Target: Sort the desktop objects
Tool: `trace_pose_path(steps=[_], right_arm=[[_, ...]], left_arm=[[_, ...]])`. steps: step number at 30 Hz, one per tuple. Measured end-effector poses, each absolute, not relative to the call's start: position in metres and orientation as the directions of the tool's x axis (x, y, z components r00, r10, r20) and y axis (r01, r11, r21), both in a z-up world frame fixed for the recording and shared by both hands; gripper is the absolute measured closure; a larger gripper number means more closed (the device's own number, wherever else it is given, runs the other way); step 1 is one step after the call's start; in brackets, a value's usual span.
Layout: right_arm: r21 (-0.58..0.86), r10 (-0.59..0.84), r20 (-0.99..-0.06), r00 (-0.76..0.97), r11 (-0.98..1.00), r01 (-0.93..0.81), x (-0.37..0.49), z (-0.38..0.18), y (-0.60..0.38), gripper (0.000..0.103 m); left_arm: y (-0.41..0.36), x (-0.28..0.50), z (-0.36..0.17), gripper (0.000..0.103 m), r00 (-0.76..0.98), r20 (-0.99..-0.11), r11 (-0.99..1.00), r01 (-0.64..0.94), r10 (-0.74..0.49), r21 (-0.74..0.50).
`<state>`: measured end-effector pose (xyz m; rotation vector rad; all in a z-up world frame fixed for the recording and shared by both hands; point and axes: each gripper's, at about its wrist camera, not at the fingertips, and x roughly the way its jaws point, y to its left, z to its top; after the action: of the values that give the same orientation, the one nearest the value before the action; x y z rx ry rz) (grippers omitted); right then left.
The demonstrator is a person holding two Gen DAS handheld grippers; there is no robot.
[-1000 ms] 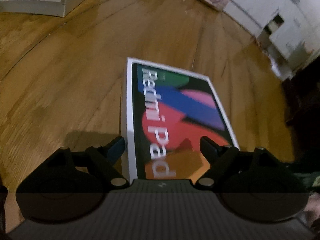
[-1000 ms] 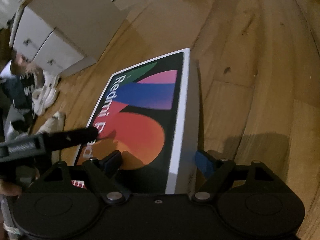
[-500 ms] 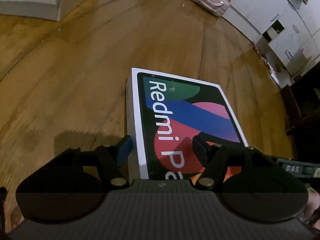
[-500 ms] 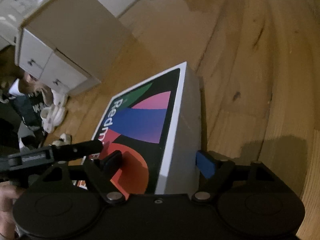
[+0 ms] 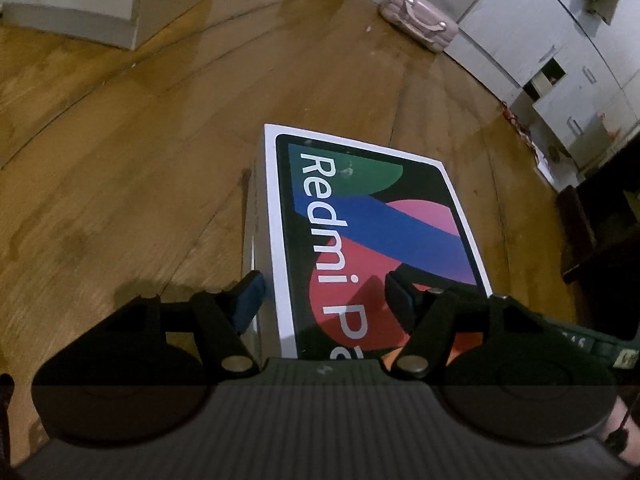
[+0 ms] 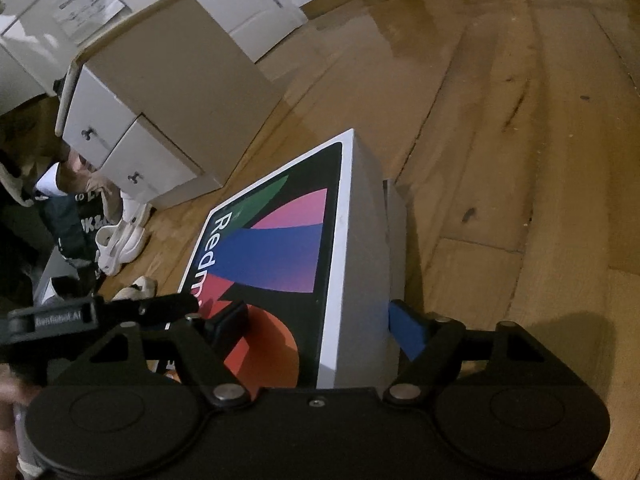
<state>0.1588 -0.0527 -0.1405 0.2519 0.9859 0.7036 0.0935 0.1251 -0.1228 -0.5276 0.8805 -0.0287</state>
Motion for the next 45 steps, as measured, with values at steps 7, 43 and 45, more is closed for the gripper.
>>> trace_pose_path(steps=[7,43,45], right_arm=[[0.517,0.648,-0.685,0.333,0.754,-0.405,0.160,-0.144,-0.053,0.021],[0.576,0.661,-0.732,0.166,0.730,-0.368,0.112,-0.172,-0.077,0.022],[0.584,0.671,-0.726,0.148,0.716,-0.383,0.109,-0.172,-0.079,0.026]], left_arm=[[0.133,0.096,-0.126,0.036,0.662,-0.711,0.855,-0.204,-0.239,-0.477],[0.122,0.087,-0.143,0.031,0.481,-0.835,0.859,-0.274,-0.266,-0.432],[0.122,0.087,-0.136,0.031,0.489,-0.832,0.872,-0.251,-0.260,-0.420]])
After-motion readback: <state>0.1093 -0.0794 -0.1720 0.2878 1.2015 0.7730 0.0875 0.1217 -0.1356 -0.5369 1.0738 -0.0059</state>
